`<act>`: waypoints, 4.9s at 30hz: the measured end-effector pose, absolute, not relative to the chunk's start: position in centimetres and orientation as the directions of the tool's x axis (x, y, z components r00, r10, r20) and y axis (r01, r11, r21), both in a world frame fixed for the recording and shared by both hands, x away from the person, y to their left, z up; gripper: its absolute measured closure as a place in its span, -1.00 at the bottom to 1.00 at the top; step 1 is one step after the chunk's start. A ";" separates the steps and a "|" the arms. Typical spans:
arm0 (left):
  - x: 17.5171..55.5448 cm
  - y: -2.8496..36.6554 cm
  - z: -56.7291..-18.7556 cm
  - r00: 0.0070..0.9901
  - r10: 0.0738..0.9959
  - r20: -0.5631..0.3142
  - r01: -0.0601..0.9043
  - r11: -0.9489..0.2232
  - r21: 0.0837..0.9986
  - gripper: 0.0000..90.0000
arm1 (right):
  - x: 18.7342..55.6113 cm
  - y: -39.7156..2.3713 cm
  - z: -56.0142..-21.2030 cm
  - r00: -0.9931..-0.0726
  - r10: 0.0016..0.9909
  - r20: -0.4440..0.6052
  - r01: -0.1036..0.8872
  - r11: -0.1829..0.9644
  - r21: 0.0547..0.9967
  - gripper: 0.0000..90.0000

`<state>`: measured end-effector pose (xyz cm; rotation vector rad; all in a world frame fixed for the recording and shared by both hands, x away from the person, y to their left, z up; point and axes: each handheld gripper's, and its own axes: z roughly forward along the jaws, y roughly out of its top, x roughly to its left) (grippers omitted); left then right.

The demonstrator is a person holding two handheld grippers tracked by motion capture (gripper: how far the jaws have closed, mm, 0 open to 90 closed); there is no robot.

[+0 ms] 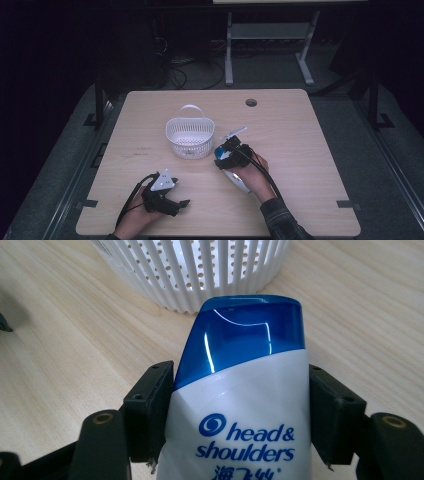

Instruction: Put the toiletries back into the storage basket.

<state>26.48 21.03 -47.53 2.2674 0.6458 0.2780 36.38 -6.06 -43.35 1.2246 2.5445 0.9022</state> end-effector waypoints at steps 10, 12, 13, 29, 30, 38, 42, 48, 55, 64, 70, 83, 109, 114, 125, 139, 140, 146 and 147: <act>26.5 21.0 -47.5 0.849 0.528 0.007 0.363 -0.592 0.720 -0.71 | 35.4 -7.8 -42.0 -0.650 0.751 0.110 0.619 0.441 0.650 -0.23; 26.5 21.0 -47.5 0.849 0.529 0.005 0.364 -0.591 0.720 -0.71 | 35.2 -8.3 -41.7 -0.653 0.749 0.112 0.610 0.433 0.664 -0.23; 26.5 21.0 -47.5 0.849 0.529 0.005 0.364 -0.591 0.720 -0.71 | 34.9 -8.8 -41.5 -0.656 0.746 0.115 0.600 0.423 0.680 -0.23; 26.5 21.0 -47.6 0.847 0.532 0.000 0.367 -0.584 0.724 -0.71 | 33.1 -12.5 -39.9 -0.668 0.728 0.156 0.536 0.325 0.779 -0.22; 26.5 21.0 -47.6 0.847 0.532 0.001 0.366 -0.585 0.724 -0.71 | 33.0 -12.7 -39.8 -0.669 0.726 0.160 0.531 0.317 0.786 -0.22; 26.5 21.0 -47.5 0.848 0.529 0.005 0.364 -0.590 0.721 -0.71 | 32.3 -14.3 -39.0 -0.682 0.713 0.162 0.473 0.262 0.841 -0.22; 26.5 21.0 -47.6 0.848 0.529 0.003 0.365 -0.588 0.722 -0.71 | 31.9 -14.9 -38.7 -0.697 0.699 0.159 0.437 0.240 0.867 -0.22; 26.5 21.0 -47.5 0.849 0.529 0.003 0.365 -0.588 0.722 -0.71 | 31.4 -15.3 -38.4 -0.709 0.690 0.147 0.405 0.228 0.886 -0.22; 26.5 21.0 -47.6 0.847 0.532 0.001 0.366 -0.585 0.724 -0.71 | 31.0 -15.5 -37.6 -0.713 0.686 0.146 0.380 0.203 0.902 -0.22; 26.5 21.0 -47.6 0.847 0.532 0.003 0.365 -0.586 0.723 -0.71 | 31.1 -15.1 -36.7 -0.718 0.681 0.143 0.357 0.184 0.916 -0.22; 26.5 21.0 -47.5 0.847 0.531 -0.001 0.368 -0.586 0.722 -0.71 | 31.3 -14.5 -35.8 -0.726 0.675 0.131 0.337 0.183 0.924 -0.22; 26.5 21.0 -47.5 0.848 0.530 0.000 0.368 -0.588 0.721 -0.71 | 32.2 -13.0 -34.1 -0.738 0.663 0.123 0.310 0.172 0.935 -0.22; 26.5 21.0 -47.5 0.849 0.529 0.003 0.365 -0.590 0.720 -0.71 | 34.7 -11.4 -31.6 -0.739 0.660 0.133 0.296 0.141 0.945 -0.22; 26.5 21.0 -47.5 0.848 0.530 0.002 0.366 -0.588 0.721 -0.71 | 35.3 -11.0 -31.1 -0.741 0.660 0.125 0.289 0.146 0.946 -0.22; 26.5 21.0 -47.6 0.847 0.532 -0.001 0.368 -0.585 0.722 -0.71 | 36.3 -9.3 -29.8 -0.752 0.649 0.113 0.272 0.151 0.950 -0.22; 26.5 21.0 -47.6 0.848 0.529 -0.002 0.367 -0.586 0.722 -0.71 | 37.3 -7.1 -28.6 -0.765 0.637 0.090 0.247 0.161 0.956 -0.22; 26.5 21.0 -47.6 0.849 0.529 -0.002 0.367 -0.586 0.722 -0.71 | 37.4 -6.9 -28.6 -0.767 0.636 0.085 0.244 0.166 0.956 -0.22; 26.4 21.0 -47.6 0.848 0.531 -0.003 0.368 -0.583 0.724 -0.71 | 37.8 -5.9 -28.3 -0.775 0.627 0.074 0.233 0.174 0.957 -0.22; 26.4 21.0 -47.6 0.848 0.530 -0.003 0.368 -0.584 0.724 -0.71 | 37.8 -5.8 -28.3 -0.776 0.627 0.073 0.228 0.171 0.959 -0.22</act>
